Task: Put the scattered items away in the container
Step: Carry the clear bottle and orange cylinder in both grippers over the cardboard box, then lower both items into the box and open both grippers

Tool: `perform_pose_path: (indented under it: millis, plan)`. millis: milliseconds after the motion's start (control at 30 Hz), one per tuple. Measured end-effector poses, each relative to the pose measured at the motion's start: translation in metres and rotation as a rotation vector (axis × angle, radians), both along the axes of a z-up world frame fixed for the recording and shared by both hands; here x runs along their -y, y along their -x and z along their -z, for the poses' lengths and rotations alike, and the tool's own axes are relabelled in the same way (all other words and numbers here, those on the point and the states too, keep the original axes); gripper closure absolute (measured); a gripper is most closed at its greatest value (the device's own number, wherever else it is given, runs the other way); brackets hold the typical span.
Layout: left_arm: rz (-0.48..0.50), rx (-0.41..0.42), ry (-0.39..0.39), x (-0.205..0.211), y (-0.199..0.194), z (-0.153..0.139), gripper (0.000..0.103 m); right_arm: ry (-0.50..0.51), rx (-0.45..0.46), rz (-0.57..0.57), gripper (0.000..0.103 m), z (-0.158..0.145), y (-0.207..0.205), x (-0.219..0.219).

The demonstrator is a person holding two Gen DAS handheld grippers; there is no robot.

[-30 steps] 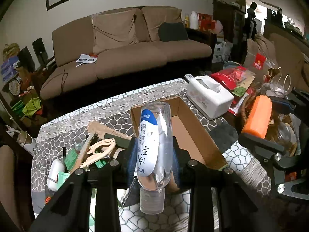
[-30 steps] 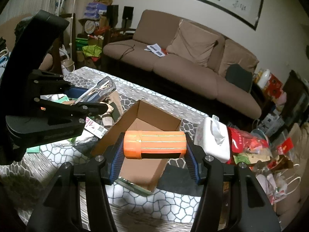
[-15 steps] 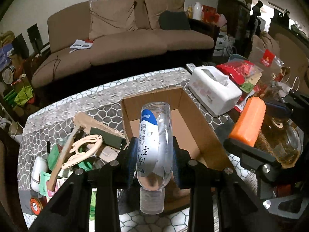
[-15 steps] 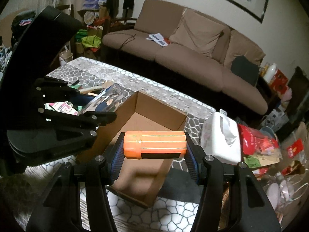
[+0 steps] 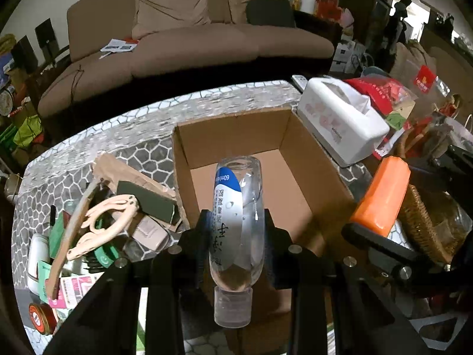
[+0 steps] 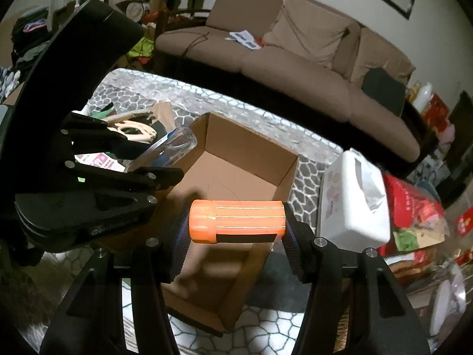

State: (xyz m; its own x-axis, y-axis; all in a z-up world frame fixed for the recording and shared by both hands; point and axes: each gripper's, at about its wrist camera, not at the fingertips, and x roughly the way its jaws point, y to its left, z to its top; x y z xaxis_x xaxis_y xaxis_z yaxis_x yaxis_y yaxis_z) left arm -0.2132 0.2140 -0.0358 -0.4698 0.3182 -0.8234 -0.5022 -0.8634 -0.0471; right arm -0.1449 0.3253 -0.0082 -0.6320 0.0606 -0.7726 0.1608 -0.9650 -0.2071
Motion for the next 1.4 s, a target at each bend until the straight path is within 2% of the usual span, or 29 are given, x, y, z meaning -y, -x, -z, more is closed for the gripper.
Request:
perform_pose_path:
  millis: [367,733,1200,1300,1400]
  plan:
    - [-0.001,0.030,0.017,-0.007,0.010,0.024,0.071,0.072,0.056,0.030,0.050,0.032,0.013,-0.015]
    - [0.003,0.051,0.050,-0.016,0.015,0.043,0.071,0.084,0.087,0.047,0.050,0.051,0.017,-0.022]
    - [0.018,0.077,0.080,-0.024,0.018,0.047,0.070,0.104,0.099,0.030,0.050,0.057,0.017,-0.022]
    - [-0.003,0.066,0.065,-0.021,0.017,0.045,0.070,0.124,0.089,0.033,0.050,0.056,0.016,-0.026]
    - [-0.006,0.048,0.081,-0.021,0.016,0.046,0.070,0.124,0.078,0.031,0.050,0.056,0.015,-0.027]
